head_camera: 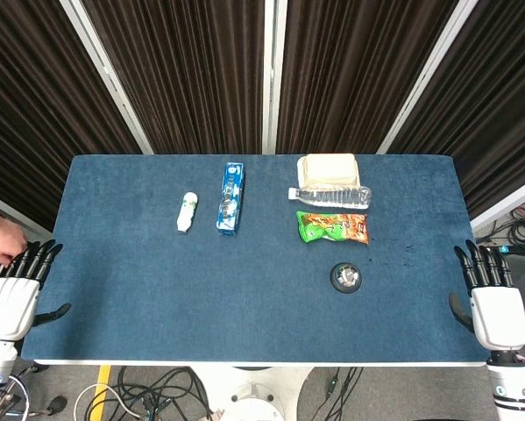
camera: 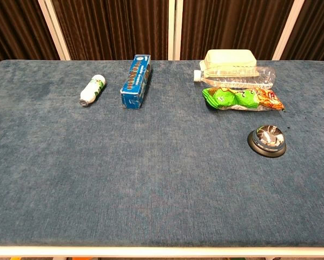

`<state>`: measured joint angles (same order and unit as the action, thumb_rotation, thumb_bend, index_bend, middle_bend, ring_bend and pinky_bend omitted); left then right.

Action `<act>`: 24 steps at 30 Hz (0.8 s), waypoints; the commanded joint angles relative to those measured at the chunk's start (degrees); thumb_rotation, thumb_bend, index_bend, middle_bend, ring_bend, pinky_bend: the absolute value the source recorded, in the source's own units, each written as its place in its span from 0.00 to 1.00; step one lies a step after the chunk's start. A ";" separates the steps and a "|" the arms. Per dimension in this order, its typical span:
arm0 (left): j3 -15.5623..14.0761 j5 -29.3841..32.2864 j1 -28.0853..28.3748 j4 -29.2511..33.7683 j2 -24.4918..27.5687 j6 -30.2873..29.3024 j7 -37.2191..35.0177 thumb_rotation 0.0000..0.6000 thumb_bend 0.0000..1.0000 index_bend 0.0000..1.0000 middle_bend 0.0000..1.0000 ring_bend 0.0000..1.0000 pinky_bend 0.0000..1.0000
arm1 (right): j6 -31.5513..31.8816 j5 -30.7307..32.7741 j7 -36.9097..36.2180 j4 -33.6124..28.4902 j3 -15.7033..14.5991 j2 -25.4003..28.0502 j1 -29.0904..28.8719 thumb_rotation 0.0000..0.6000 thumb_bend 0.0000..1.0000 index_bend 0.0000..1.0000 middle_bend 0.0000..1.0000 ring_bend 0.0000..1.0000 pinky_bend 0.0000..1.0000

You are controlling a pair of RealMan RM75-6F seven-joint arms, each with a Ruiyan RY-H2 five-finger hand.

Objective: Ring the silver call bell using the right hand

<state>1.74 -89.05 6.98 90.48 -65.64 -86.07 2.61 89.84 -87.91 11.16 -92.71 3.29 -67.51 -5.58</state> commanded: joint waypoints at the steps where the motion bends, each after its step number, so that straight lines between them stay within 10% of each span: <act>1: -0.02 -0.05 -0.02 -0.18 0.07 -0.01 -0.22 1.00 0.02 0.07 0.05 0.00 0.15 | -0.69 0.05 0.28 0.21 -0.10 -0.35 -0.17 1.00 0.30 0.00 0.00 0.00 0.00; 11: 0.30 0.21 0.49 -0.30 0.57 0.72 -0.85 1.00 0.02 0.07 0.05 0.00 0.15 | -2.18 -0.29 1.80 -0.25 0.39 -1.67 -1.05 1.00 0.35 0.00 0.07 0.02 0.03; 17: -0.26 0.20 0.06 -1.18 0.08 0.70 -1.29 1.00 0.02 0.07 0.05 0.00 0.15 | -5.95 0.08 5.43 -0.51 0.22 -3.52 -2.94 1.00 0.87 0.00 0.88 0.80 0.81; 24: -0.03 0.72 -0.10 -2.22 -0.31 0.59 -2.14 1.00 0.02 0.07 0.05 0.00 0.15 | -14.92 0.75 11.01 1.20 -1.14 -8.45 -7.29 1.00 1.00 0.02 0.92 0.91 0.88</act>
<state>1.65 -88.36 6.92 88.32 -65.98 -85.41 0.54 78.35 -87.43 19.32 -92.42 2.90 -73.67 -10.82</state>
